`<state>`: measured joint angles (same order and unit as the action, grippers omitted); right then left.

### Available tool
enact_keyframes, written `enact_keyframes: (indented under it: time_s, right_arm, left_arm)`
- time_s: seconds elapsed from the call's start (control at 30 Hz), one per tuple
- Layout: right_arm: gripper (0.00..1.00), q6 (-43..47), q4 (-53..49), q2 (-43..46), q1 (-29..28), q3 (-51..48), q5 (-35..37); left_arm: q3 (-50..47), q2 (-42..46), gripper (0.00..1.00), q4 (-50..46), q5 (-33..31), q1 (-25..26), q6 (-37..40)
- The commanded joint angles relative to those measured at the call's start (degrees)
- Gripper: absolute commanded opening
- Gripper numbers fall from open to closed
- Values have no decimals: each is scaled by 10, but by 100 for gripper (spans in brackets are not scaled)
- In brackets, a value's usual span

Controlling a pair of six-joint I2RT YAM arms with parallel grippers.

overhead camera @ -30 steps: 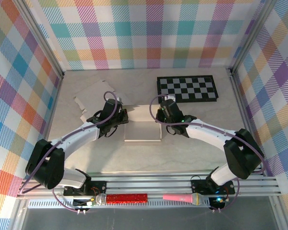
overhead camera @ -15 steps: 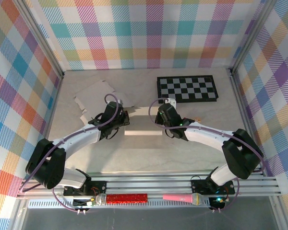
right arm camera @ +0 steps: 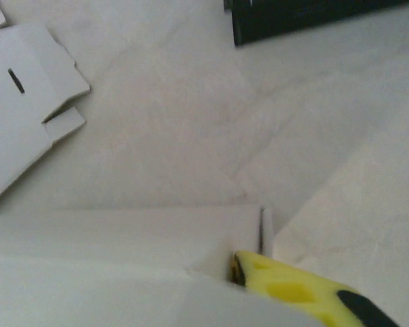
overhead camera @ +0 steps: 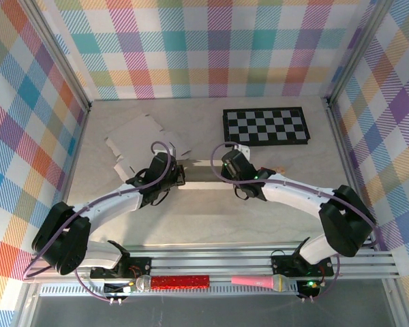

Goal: Fold the paper box

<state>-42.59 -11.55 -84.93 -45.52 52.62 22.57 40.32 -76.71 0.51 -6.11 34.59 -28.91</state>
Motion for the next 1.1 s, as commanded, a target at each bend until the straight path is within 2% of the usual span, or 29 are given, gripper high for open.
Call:
enact_keyframes:
  time_s: [0.0,0.03,0.13,0.23,0.4,0.57,0.73,0.87,1.07]
  right_arm:
    - [51,-72,-160,30,-8,50,-49]
    - [60,-91,-187,39,-8,58,-59]
    - [73,-144,-251,66,-5,77,-94]
    - [78,-181,-278,92,-1,88,-137]
    - [79,-276,-314,131,2,104,-168]
    - [75,-423,-247,165,2,89,-152]
    - [71,-584,-135,135,-5,79,-114]
    - [66,-633,-117,69,-6,119,-101]
    - [48,-671,-118,14,-6,137,-119]
  left_arm:
    - [-10,9,0,-27,-6,16,18]
    - [-8,9,0,-32,-14,19,21]
    - [-1,8,0,-49,-40,30,30]
    - [0,8,0,-52,-59,39,33]
    - [6,3,0,-62,-91,59,32]
    - [9,-2,0,-70,-114,75,16]
    - [9,-4,0,-72,-127,88,4]
    - [7,-5,0,-71,-136,95,-9]
    - [10,-10,0,-70,-140,103,-15]
